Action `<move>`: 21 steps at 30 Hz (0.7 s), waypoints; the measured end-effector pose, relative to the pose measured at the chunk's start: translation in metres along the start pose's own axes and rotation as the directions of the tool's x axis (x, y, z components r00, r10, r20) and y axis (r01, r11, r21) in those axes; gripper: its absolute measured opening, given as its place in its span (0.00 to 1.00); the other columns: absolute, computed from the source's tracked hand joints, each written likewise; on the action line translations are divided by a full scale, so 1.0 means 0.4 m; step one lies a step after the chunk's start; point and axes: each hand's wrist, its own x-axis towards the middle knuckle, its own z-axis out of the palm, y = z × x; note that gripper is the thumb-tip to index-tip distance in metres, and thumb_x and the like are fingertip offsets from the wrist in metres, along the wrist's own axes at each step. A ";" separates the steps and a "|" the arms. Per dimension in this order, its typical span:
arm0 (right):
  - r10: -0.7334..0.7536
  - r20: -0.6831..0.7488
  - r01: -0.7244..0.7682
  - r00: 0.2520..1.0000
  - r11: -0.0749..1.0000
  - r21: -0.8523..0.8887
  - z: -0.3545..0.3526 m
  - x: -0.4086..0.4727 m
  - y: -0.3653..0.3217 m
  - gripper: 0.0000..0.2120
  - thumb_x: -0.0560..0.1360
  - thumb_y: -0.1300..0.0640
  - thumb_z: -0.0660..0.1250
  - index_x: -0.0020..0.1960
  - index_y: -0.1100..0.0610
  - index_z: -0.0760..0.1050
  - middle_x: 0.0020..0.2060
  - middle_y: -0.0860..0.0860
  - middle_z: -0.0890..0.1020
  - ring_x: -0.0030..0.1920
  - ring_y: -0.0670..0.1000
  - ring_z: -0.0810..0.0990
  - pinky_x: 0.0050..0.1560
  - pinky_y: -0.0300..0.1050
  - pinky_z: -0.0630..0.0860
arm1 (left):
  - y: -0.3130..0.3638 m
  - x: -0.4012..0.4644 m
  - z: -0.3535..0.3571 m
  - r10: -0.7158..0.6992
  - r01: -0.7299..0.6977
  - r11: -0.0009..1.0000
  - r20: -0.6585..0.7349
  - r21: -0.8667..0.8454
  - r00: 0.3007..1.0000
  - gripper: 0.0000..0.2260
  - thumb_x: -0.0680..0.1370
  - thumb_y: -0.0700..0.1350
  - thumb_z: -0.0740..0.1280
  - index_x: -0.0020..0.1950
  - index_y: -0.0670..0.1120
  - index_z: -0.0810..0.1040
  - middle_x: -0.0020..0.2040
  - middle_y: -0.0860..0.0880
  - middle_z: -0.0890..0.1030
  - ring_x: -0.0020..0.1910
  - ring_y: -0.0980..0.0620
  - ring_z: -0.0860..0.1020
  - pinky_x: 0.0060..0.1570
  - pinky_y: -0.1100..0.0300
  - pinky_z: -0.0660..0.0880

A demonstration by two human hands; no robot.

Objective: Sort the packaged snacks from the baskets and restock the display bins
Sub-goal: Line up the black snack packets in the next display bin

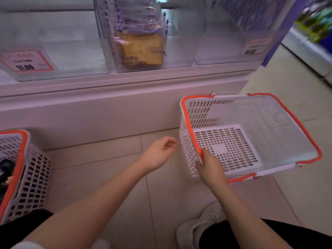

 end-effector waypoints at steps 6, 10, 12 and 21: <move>0.214 -0.104 -0.213 0.971 0.977 0.019 -0.041 0.089 0.165 0.10 0.74 0.65 0.60 0.55 0.64 0.71 0.51 0.65 0.78 0.53 0.64 0.77 0.49 0.53 0.70 | -0.024 0.011 0.091 0.008 -0.057 0.959 0.174 0.279 0.985 0.12 0.79 0.42 0.61 0.62 0.44 0.74 0.57 0.48 0.79 0.52 0.51 0.77 0.51 0.66 0.70; 0.252 -0.065 -0.254 0.966 0.967 -0.021 -0.049 0.116 0.215 0.09 0.74 0.64 0.61 0.53 0.65 0.71 0.51 0.65 0.79 0.53 0.64 0.77 0.50 0.52 0.71 | -0.052 -0.014 0.083 0.027 -0.078 0.956 0.183 0.281 0.983 0.11 0.78 0.37 0.60 0.59 0.44 0.76 0.52 0.51 0.80 0.47 0.53 0.77 0.48 0.67 0.71; 0.246 -0.114 -0.254 0.963 0.965 -0.064 -0.051 0.125 0.200 0.10 0.74 0.64 0.61 0.54 0.65 0.72 0.52 0.64 0.79 0.54 0.64 0.76 0.50 0.52 0.71 | -0.072 -0.032 0.061 0.027 -0.070 0.963 0.165 0.262 0.986 0.12 0.77 0.35 0.59 0.57 0.45 0.76 0.49 0.53 0.80 0.48 0.51 0.79 0.49 0.65 0.72; -0.362 -0.078 0.365 0.929 0.864 0.346 0.072 0.074 -0.265 0.12 0.77 0.59 0.62 0.58 0.60 0.75 0.51 0.54 0.81 0.52 0.54 0.79 0.53 0.44 0.73 | -0.252 -0.156 -0.139 -0.148 0.202 0.949 -0.223 0.242 0.963 0.10 0.78 0.35 0.60 0.56 0.42 0.77 0.50 0.47 0.81 0.50 0.47 0.79 0.52 0.60 0.73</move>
